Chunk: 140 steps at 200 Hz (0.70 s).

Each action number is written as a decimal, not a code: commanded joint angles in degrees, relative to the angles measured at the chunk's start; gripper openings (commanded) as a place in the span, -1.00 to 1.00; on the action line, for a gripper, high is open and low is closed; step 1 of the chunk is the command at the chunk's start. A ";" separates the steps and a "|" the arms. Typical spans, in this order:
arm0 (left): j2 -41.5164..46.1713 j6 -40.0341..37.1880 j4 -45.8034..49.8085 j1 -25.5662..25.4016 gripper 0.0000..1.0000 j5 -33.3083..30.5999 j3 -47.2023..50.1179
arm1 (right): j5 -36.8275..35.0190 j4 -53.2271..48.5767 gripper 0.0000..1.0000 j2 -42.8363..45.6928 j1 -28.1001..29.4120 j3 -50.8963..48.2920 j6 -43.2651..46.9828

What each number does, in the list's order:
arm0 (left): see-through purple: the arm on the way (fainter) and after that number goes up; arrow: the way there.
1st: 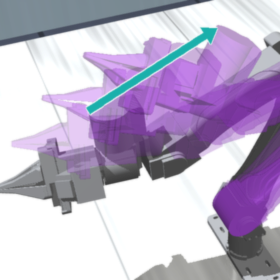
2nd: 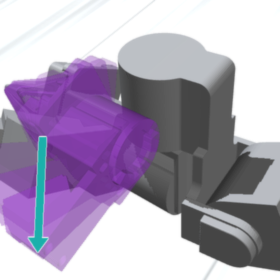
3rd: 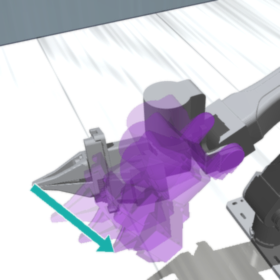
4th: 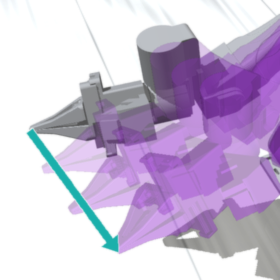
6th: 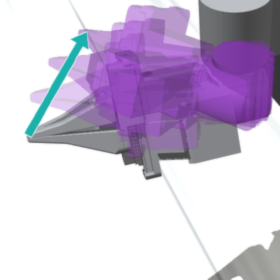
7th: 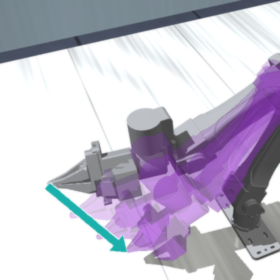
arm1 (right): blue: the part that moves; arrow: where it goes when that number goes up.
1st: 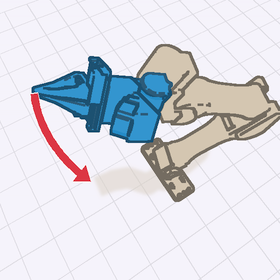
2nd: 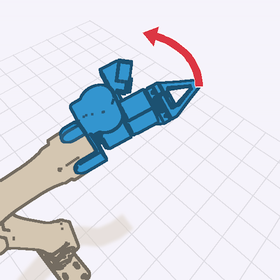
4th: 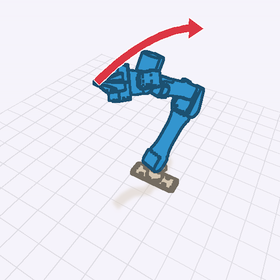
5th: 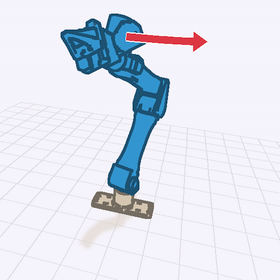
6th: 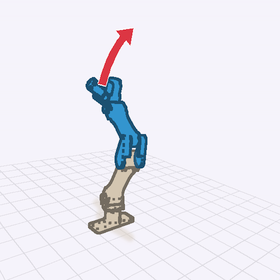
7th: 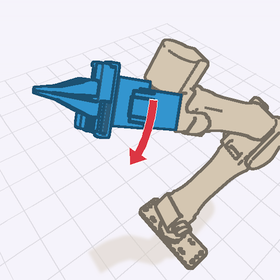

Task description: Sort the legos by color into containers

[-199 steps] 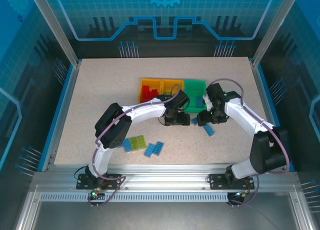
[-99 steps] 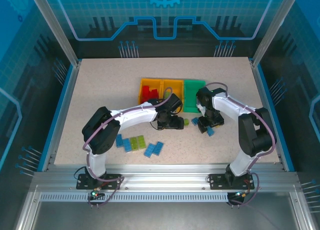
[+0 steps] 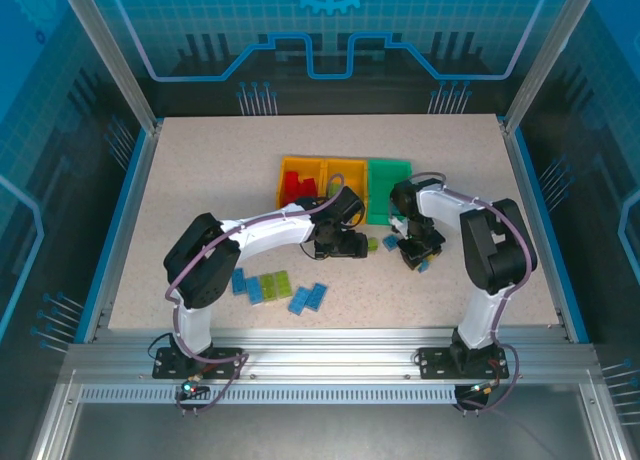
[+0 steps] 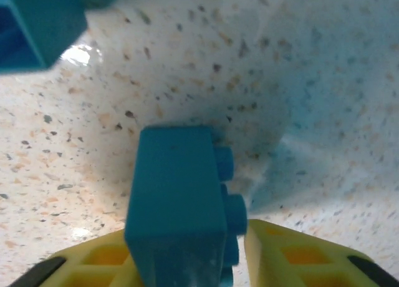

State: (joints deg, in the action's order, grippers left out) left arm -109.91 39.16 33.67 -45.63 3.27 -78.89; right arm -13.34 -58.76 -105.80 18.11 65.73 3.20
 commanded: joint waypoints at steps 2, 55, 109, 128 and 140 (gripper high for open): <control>1.33 1.19 0.34 0.35 0.52 -0.75 0.00 | -0.53 1.19 -0.47 0.43 0.94 0.45 0.14; -0.30 1.04 1.39 0.36 0.52 -1.11 -2.30 | 2.07 1.33 -0.75 10.82 1.09 0.62 -0.02; -1.39 1.14 1.68 0.28 0.52 -1.38 -3.72 | 13.23 6.86 -0.71 14.43 -1.54 10.70 -7.90; -1.88 1.08 1.77 0.03 0.52 -1.25 -4.63 | 11.89 7.47 -0.70 8.97 -1.53 15.85 -11.68; -2.38 0.93 1.80 -0.16 0.53 -1.25 -5.31 | 8.99 6.79 -0.70 4.72 -1.51 19.23 -13.43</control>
State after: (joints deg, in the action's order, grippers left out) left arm -110.43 39.13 34.22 -45.54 2.57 -81.73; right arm -3.62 -53.04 -93.82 17.10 80.05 -4.16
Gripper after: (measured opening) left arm 0.762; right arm 0.247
